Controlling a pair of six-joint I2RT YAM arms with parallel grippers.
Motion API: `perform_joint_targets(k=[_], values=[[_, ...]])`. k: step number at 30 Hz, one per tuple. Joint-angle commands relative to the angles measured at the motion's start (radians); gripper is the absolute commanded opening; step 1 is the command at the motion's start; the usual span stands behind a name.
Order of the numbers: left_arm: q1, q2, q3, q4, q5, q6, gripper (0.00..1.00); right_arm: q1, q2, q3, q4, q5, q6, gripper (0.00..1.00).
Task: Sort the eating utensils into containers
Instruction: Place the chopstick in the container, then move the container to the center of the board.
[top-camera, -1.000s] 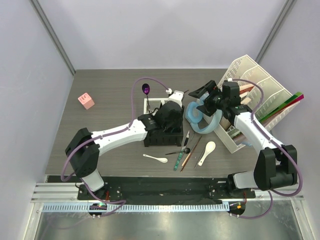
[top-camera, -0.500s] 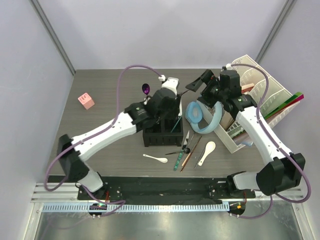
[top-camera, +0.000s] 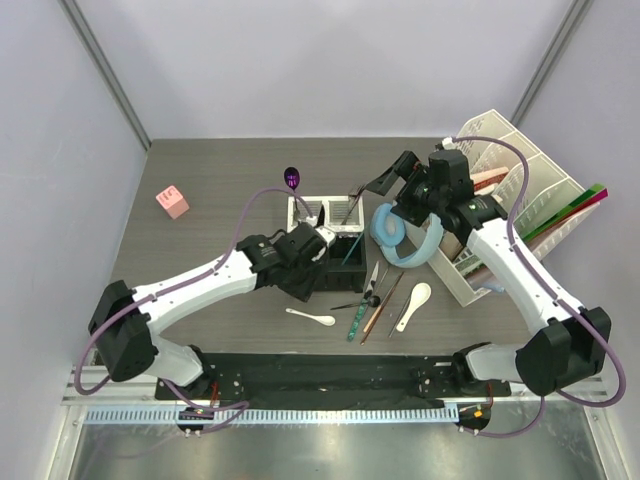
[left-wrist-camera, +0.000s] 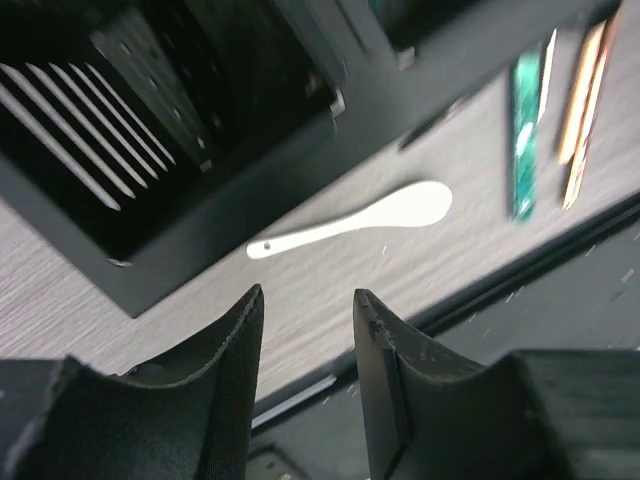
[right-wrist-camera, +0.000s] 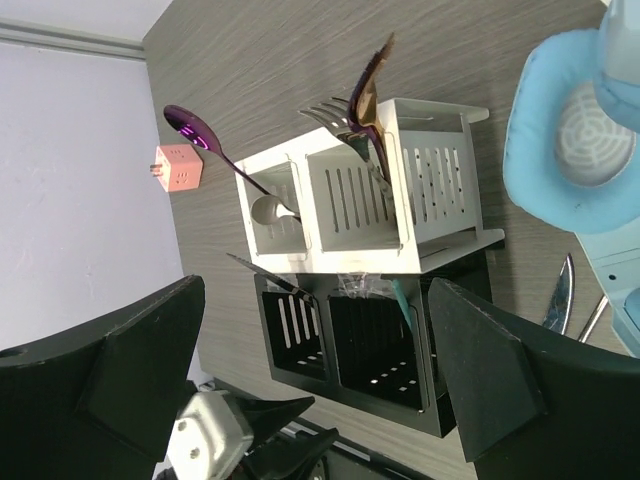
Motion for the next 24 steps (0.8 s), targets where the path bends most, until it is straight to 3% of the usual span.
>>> perform_joint_targets(k=[1, 11, 24], values=[[0.0, 0.013, 0.041, -0.062, 0.083, 0.106, 0.43, 0.007, -0.03, -0.009, 0.039, 0.016, 0.018, 1.0], [-0.004, 0.128, 0.09, -0.104, 0.212, 0.164, 0.47, 0.005, -0.024, -0.028, 0.04, 0.025, 0.021, 1.0], [-0.05, 0.17, 0.01, 0.057, 0.114, 0.204, 0.4, -0.009, 0.037, -0.043, 0.05, -0.024, 0.005, 1.0]])
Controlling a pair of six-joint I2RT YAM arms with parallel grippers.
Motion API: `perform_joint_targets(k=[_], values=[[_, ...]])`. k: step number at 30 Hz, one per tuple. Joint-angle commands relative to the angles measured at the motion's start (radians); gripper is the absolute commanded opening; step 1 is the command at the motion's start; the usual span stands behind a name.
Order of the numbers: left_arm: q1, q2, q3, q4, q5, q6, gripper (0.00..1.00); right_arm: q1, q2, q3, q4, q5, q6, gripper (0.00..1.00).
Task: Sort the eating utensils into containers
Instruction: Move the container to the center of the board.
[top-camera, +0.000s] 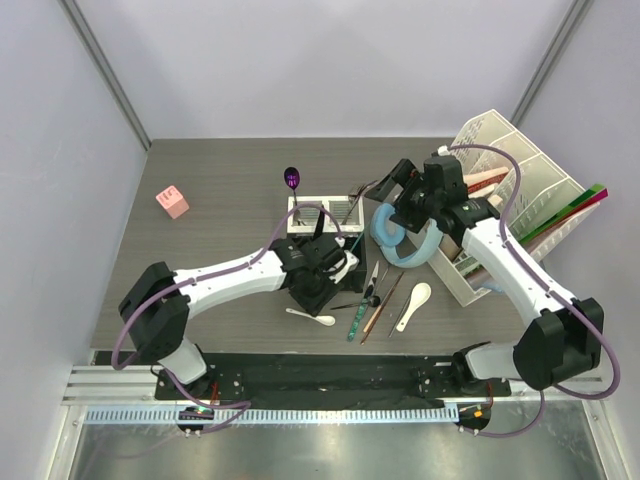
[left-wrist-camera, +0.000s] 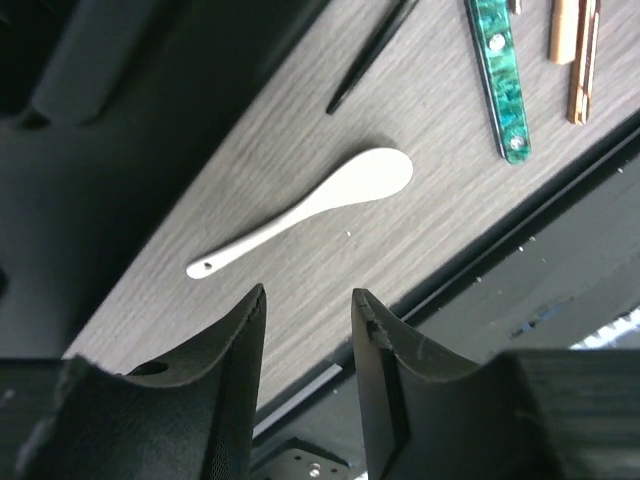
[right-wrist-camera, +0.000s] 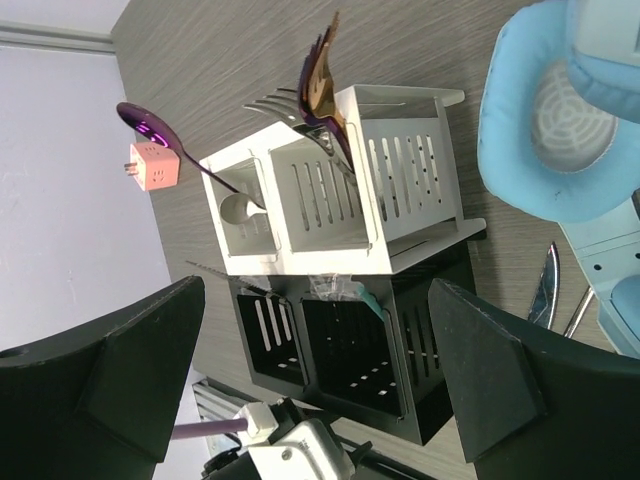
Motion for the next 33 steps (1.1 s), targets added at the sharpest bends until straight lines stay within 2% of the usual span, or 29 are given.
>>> perform_joint_targets(k=[1, 13, 21, 33], values=[[-0.003, -0.014, -0.031, 0.097, -0.047, 0.018, 0.4, -0.003, 0.019, 0.011, 0.03, -0.021, -0.001, 1.0], [0.004, 0.009, -0.062, 0.203, -0.242, -0.108, 0.42, 0.003, 0.07, -0.064, 0.037, -0.131, 0.007, 1.0], [0.04, 0.06, -0.039, 0.223, -0.222, -0.111, 0.41, 0.062, 0.186, -0.077, 0.099, -0.192, 0.014, 1.0], [0.043, 0.06, -0.046, 0.235, -0.187, -0.149, 0.41, 0.107, 0.401, 0.077, 0.155, -0.205, -0.018, 1.0]])
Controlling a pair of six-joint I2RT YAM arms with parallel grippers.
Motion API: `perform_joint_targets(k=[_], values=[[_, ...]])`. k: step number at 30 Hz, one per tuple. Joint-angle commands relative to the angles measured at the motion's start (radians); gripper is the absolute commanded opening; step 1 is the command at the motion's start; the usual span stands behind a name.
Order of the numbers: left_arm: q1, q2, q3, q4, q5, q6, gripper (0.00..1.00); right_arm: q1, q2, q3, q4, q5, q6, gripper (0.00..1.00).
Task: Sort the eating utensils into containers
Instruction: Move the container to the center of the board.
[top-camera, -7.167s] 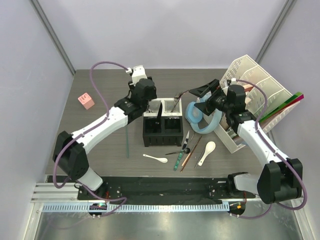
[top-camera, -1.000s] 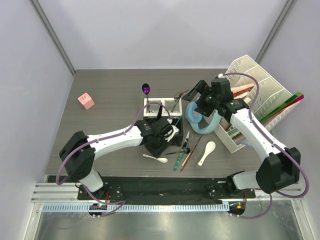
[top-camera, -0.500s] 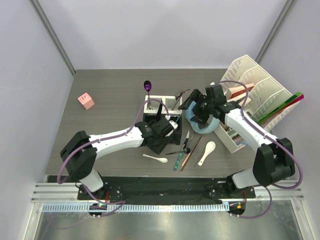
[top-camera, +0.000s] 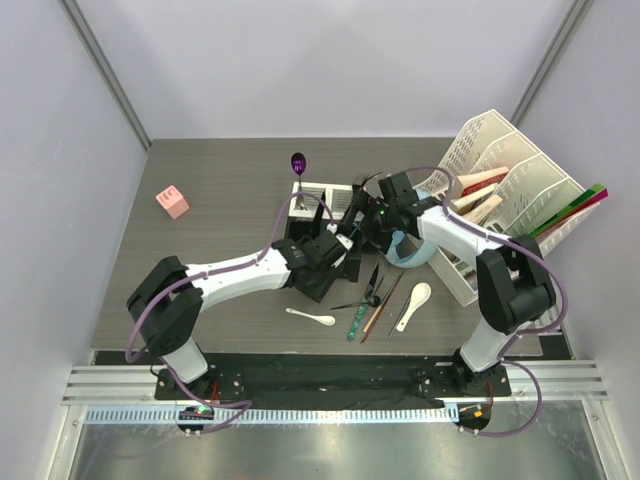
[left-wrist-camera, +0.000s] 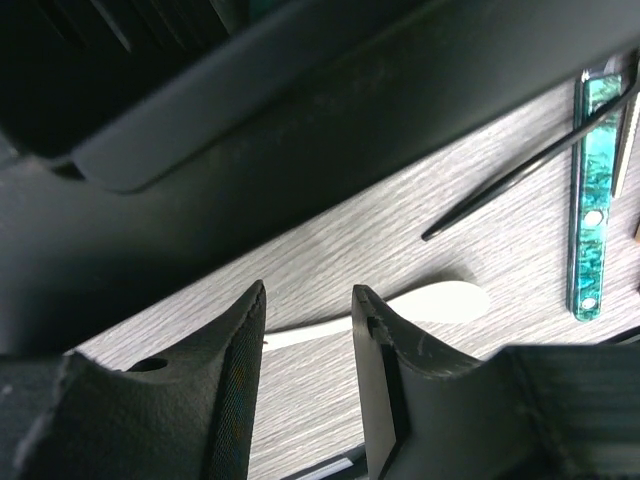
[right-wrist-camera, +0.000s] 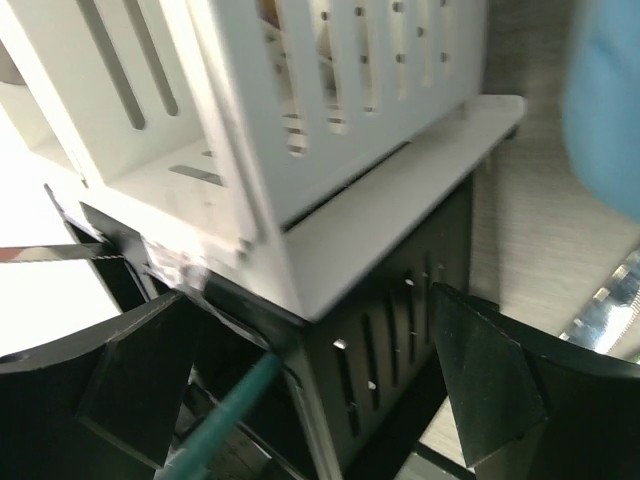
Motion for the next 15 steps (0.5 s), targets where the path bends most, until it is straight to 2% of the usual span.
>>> perform_joint_targets(k=[1, 7, 15], values=[[0.016, 0.008, -0.009, 0.041, 0.027, -0.032, 0.41, 0.011, 0.067, 0.119, 0.069, -0.017, -0.02, 1.0], [0.016, 0.031, 0.012, 0.033, 0.036, -0.018, 0.41, 0.025, 0.205, 0.265, 0.069, -0.081, -0.046, 1.0], [0.021, 0.053, 0.028, 0.031, 0.032, -0.003, 0.41, 0.042, 0.285, 0.37, 0.054, -0.098, -0.061, 1.0]])
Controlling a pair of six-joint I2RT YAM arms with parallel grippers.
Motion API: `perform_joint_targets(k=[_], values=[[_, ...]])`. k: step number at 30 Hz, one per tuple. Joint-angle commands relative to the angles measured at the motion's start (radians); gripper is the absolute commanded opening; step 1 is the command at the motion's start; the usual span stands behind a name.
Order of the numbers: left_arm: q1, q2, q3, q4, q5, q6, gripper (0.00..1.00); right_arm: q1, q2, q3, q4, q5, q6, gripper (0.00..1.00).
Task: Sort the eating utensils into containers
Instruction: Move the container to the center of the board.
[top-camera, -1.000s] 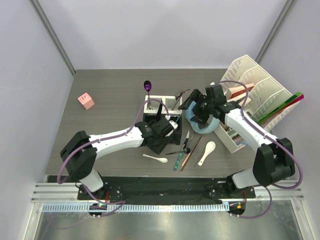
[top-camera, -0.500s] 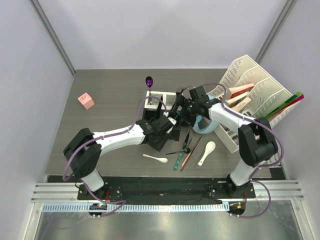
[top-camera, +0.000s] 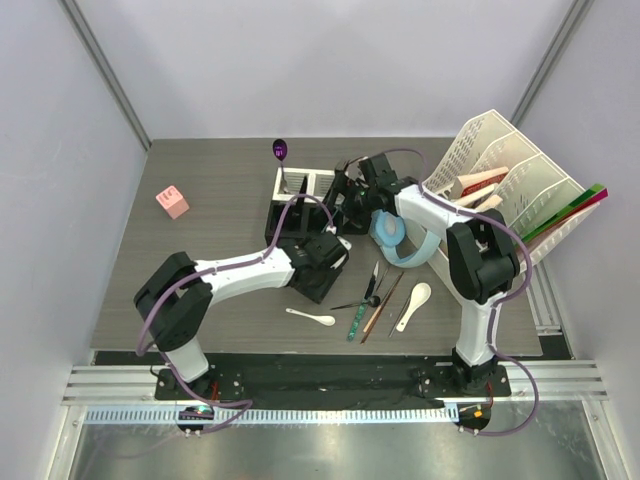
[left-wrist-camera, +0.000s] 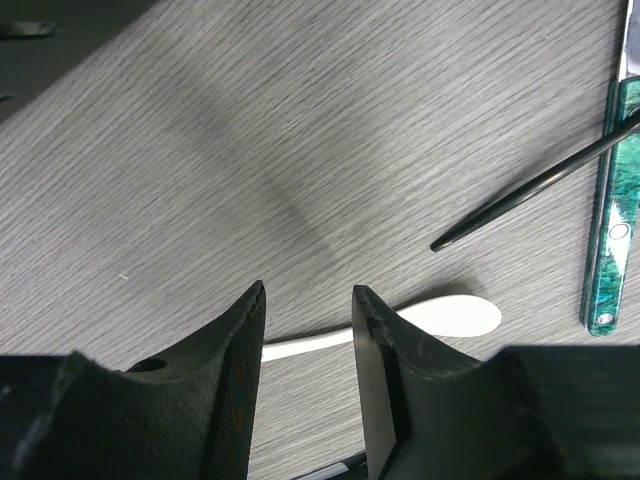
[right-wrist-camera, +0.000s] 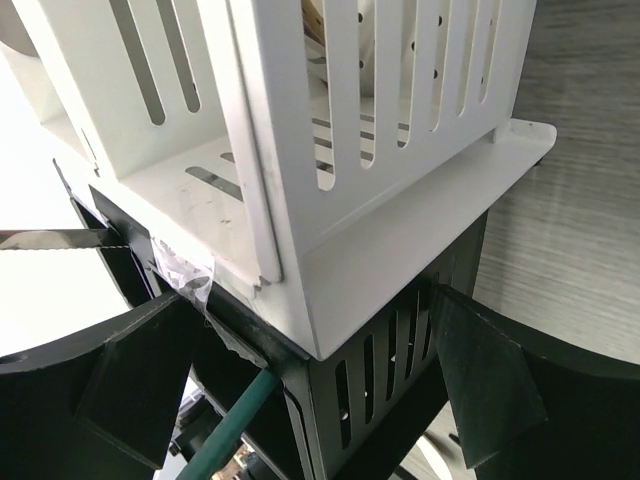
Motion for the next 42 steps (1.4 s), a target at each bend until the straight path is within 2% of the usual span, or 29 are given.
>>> perform_joint_targets(k=[1, 8, 11, 16, 20, 29, 35, 42], values=[[0.01, 0.007, 0.029, 0.023, 0.007, 0.019, 0.41, 0.013, 0.014, 0.066, 0.052, -0.013, -0.016, 1.0], [0.05, -0.038, -0.013, 0.033, 0.024, 0.017, 0.41, 0.011, -0.042, 0.058, -0.026, 0.015, -0.05, 1.0], [0.059, -0.09, -0.047, 0.049, 0.091, 0.085, 0.43, 0.011, -0.108, 0.035, -0.069, 0.018, -0.047, 1.0], [0.059, -0.139, -0.07, 0.048, 0.071, 0.164, 0.45, 0.011, -0.271, -0.031, -0.115, 0.064, -0.07, 1.0], [0.059, -0.118, -0.047, -0.012, 0.102, 0.177, 0.45, 0.013, -0.368, -0.078, -0.155, 0.128, -0.057, 0.99], [0.051, -0.064, -0.01, -0.064, 0.186, 0.206, 0.45, 0.007, -0.492, -0.197, -0.169, 0.155, -0.022, 1.0], [0.037, -0.058, -0.02, -0.107, 0.241, 0.267, 0.47, -0.019, -0.544, -0.256, -0.166, 0.179, -0.021, 1.0], [0.024, -0.093, -0.041, -0.124, 0.265, 0.246, 0.47, -0.07, -0.584, -0.31, -0.158, 0.165, -0.001, 1.0]])
